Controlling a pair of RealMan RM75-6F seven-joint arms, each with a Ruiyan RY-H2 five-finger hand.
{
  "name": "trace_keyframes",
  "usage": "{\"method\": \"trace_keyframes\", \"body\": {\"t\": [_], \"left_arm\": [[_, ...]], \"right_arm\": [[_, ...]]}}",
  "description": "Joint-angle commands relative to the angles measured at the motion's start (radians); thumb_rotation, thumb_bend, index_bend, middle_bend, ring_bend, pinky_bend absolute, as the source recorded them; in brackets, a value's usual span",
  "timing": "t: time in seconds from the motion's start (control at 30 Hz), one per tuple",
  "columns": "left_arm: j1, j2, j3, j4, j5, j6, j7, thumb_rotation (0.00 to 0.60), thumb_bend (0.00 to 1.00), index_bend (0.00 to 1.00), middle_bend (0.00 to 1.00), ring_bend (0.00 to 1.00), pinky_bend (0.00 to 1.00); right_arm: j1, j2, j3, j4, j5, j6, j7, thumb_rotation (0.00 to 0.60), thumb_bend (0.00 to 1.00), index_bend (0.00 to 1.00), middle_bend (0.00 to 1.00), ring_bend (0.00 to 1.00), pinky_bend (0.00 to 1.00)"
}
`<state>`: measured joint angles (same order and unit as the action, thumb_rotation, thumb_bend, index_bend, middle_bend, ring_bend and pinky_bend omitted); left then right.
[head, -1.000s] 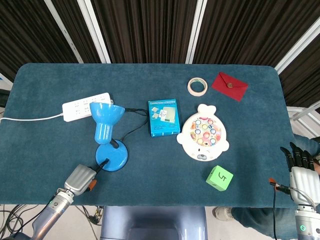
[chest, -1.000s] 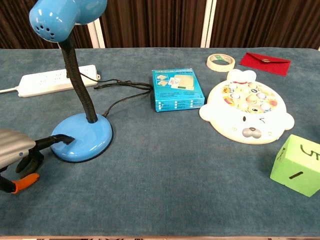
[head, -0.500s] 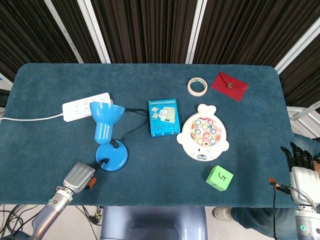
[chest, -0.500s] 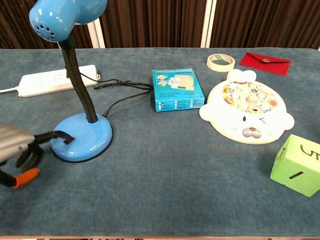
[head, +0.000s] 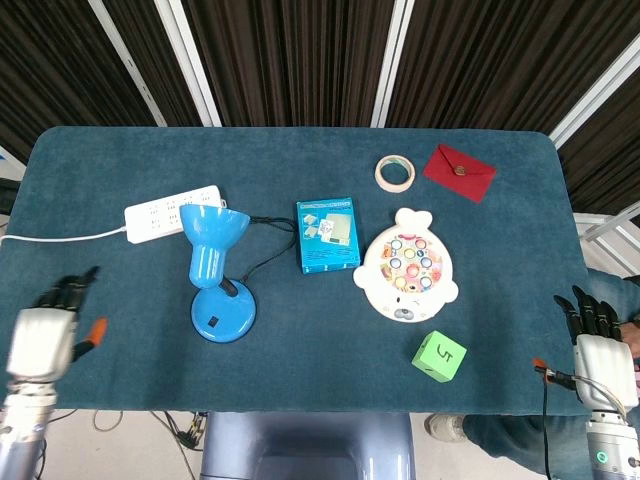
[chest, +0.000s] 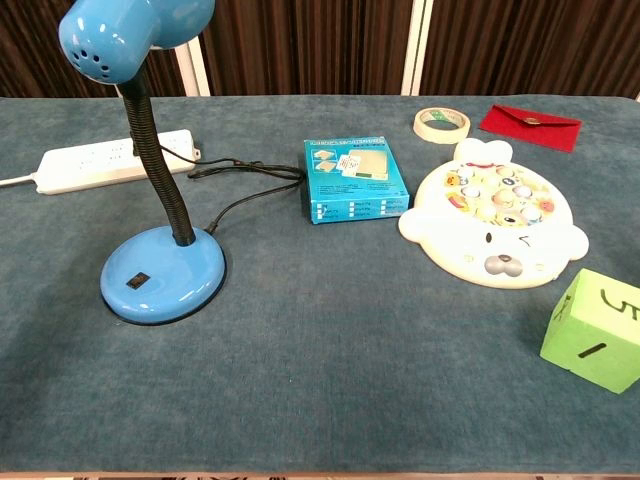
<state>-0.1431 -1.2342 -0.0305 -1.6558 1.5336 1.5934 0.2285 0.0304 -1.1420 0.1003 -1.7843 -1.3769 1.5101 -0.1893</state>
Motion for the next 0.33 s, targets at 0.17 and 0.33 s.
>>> {"method": "trace_keyframes", "body": {"t": [0.17, 0.33], "left_arm": [[0.083, 0.141, 0.009, -0.042, -0.11, -0.014, -0.156, 0.6, 0.21, 0.07, 0.12, 0.06, 0.26], [0.072, 0.154, 0.004, -0.038, -0.129, -0.057, -0.18, 0.6, 0.2, 0.07, 0.11, 0.05, 0.22]], "right_arm": [[0.002, -0.005, -0.006, 0.001, -0.009, -0.002, -0.009, 0.6, 0.19, 0.15, 0.01, 0.03, 0.0], [0.002, -0.007, -0.008, 0.002, -0.015, 0.0, -0.01, 0.6, 0.19, 0.15, 0.01, 0.03, 0.0]]}}
